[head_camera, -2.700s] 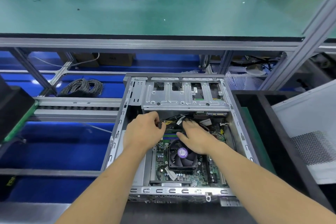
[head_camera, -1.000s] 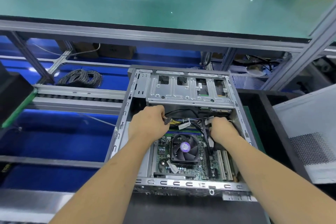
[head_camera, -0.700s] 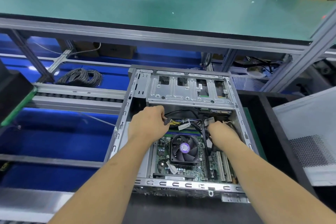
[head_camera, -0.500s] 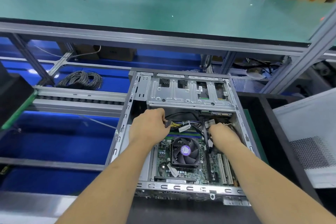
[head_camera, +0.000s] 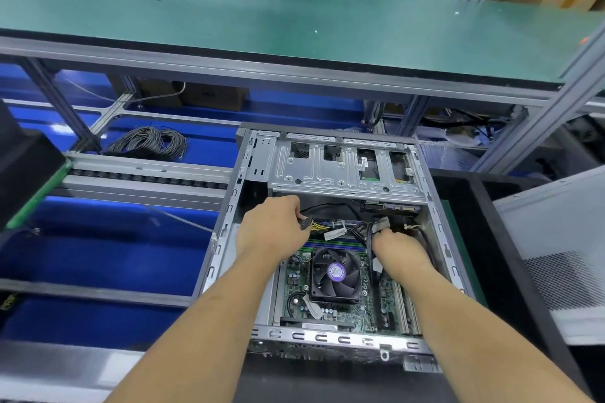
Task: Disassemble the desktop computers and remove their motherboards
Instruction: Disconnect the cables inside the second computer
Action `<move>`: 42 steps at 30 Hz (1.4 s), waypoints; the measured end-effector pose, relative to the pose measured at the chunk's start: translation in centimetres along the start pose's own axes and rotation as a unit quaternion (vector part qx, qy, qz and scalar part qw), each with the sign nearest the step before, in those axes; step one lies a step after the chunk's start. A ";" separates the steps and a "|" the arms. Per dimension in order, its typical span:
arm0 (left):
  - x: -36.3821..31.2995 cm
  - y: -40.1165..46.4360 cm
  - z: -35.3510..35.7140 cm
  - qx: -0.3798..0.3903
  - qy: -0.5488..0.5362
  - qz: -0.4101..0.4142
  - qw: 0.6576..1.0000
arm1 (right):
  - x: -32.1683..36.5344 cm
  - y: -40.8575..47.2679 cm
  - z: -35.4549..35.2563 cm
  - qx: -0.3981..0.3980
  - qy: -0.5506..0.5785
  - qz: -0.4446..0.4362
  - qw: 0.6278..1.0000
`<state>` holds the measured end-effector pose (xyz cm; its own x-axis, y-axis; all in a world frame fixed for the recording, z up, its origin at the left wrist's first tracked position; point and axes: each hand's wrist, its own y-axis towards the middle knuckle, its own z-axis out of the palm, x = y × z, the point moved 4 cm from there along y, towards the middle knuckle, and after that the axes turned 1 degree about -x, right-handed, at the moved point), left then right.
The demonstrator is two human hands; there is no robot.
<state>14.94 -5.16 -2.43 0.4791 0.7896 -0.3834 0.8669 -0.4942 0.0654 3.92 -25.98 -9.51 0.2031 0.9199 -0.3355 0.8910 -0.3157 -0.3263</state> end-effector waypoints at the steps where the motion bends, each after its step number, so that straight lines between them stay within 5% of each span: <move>1: 0.0 0.0 0.0 0.002 -0.001 0.000 1.000 | 0.0 -0.1 -0.4 -0.019 -0.009 0.003 1.000; 6: -0.1 0.1 0.0 0.008 -0.012 0.004 1.000 | -0.1 -0.9 -2.5 -0.050 0.022 0.020 0.998; 9: -0.2 0.1 0.1 0.012 -0.012 0.009 1.000 | 1.0 -2.0 -3.7 -0.085 0.211 0.076 0.971; 12: 0.0 0.1 0.1 0.015 -0.018 0.000 1.000 | 2.5 -1.8 -6.1 -0.175 0.449 0.073 0.873; 16: -0.2 0.0 0.1 -0.003 -0.014 0.022 1.000 | 7.4 -1.1 -8.7 -0.090 0.599 -0.065 0.793; 19: -0.3 0.0 0.1 -0.015 -0.012 0.044 0.999 | 6.3 -1.0 -8.0 -0.130 0.755 0.058 0.640; 20: -0.3 0.1 0.2 -0.011 -0.007 0.049 0.999 | 5.2 -0.9 -7.2 -0.151 0.736 0.104 0.651; 24: -0.1 0.3 0.4 0.006 -0.010 0.033 0.999 | 1.4 -1.5 -4.6 -0.117 0.336 0.134 0.925; 26: 0.0 0.2 0.6 0.007 -0.007 0.024 1.000 | 0.0 -1.9 -3.5 -0.087 0.159 0.127 0.975; 31: -0.1 0.2 0.6 0.020 -0.001 0.024 1.000 | -0.7 -1.7 -2.2 -0.057 -0.042 0.095 0.993; 42: -0.3 0.1 0.2 0.022 -0.004 0.022 1.000 | -1.5 -1.5 -1.7 0.000 0.037 0.140 0.989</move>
<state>14.89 -5.50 -2.53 0.5147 0.7645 -0.3881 0.8383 -0.5436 0.0410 3.01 -26.50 -7.03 0.4716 0.8104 -0.3475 0.7952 -0.5612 -0.2297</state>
